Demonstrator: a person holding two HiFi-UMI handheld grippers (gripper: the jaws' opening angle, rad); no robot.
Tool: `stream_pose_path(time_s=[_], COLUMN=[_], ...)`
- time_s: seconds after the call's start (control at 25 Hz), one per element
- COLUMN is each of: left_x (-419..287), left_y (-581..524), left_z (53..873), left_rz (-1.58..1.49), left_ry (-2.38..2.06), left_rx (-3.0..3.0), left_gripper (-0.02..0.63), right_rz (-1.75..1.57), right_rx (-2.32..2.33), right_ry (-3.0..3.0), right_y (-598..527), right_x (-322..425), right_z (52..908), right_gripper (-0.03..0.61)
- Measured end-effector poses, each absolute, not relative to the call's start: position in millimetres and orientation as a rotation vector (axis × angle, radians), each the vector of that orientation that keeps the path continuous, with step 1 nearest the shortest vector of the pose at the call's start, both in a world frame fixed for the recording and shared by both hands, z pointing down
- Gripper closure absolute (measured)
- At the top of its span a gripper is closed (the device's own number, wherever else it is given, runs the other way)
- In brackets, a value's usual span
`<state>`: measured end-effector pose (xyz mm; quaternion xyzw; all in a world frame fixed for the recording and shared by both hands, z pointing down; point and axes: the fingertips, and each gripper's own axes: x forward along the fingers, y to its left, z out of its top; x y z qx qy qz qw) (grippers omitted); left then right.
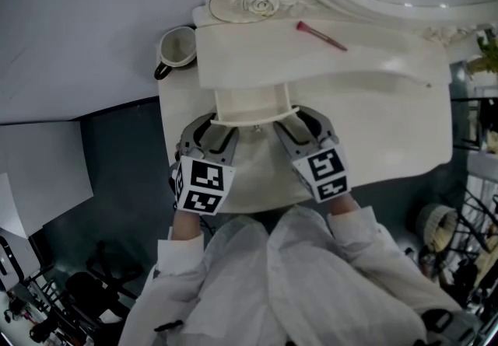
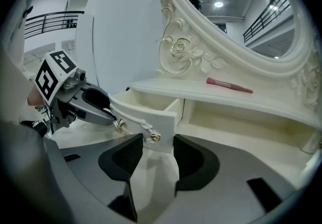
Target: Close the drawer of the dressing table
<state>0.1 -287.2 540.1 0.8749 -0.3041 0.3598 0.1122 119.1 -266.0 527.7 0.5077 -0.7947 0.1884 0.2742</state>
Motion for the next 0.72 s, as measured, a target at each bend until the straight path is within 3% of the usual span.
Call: stream_pose_path(time_s=[0.72], left_x=[0], left_y=[-297], left_z=[548], left_rz=[1.049], left_ry=[-0.908], left_rx=[2.516], left_gripper=[0.408], right_rz=[0.574], right_rx=[1.391], right_ry=[-2.123], right_y=[-275], right_x=[123], right_z=[543], right_gripper=[0.385])
